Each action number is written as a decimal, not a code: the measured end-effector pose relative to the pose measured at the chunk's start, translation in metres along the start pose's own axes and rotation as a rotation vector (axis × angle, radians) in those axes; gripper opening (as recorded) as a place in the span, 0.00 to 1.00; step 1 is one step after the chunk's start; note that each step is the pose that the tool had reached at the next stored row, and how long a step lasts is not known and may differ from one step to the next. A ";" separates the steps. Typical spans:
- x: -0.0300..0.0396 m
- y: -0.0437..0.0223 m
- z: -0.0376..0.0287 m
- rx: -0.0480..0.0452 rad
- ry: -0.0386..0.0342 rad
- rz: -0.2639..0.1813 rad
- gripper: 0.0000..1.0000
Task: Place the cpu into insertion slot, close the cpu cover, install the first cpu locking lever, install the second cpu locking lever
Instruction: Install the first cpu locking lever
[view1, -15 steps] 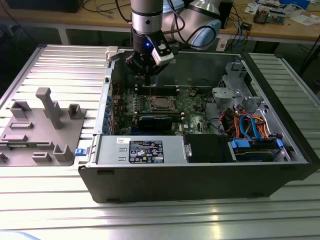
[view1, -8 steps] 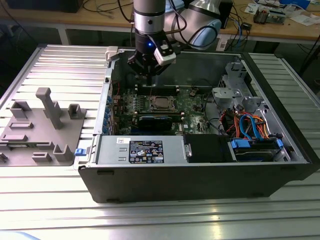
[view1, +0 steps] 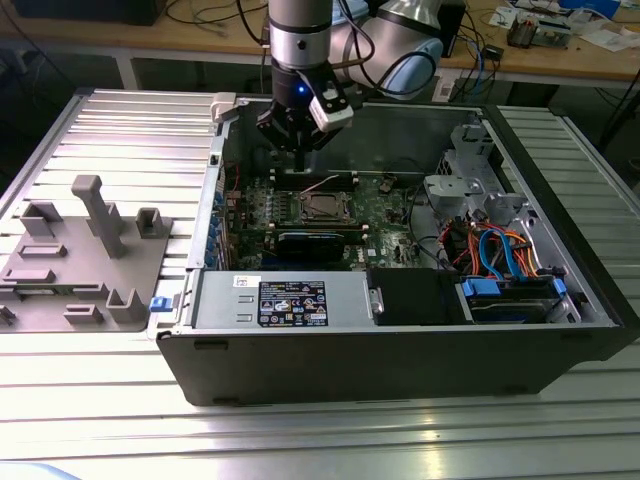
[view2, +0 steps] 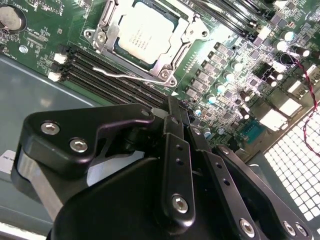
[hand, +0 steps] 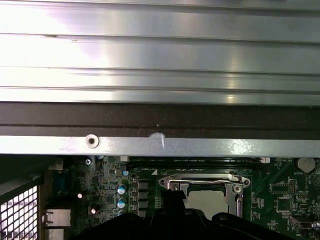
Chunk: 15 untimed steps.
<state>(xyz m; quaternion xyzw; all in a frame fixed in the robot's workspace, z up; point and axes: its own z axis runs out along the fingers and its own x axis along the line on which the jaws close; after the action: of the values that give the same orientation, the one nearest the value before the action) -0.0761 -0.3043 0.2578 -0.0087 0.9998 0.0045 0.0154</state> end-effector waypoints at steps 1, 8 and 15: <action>-0.0003 -0.0003 0.0004 -0.0076 -0.0001 0.003 0.11; -0.0038 -0.0007 0.0031 -0.0256 -0.0008 0.018 0.11; -0.0082 -0.0004 0.0101 -0.0241 -0.0008 0.018 0.11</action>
<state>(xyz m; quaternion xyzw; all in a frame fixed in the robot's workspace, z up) -0.0676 -0.3044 0.2480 0.0004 0.9997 0.0167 0.0157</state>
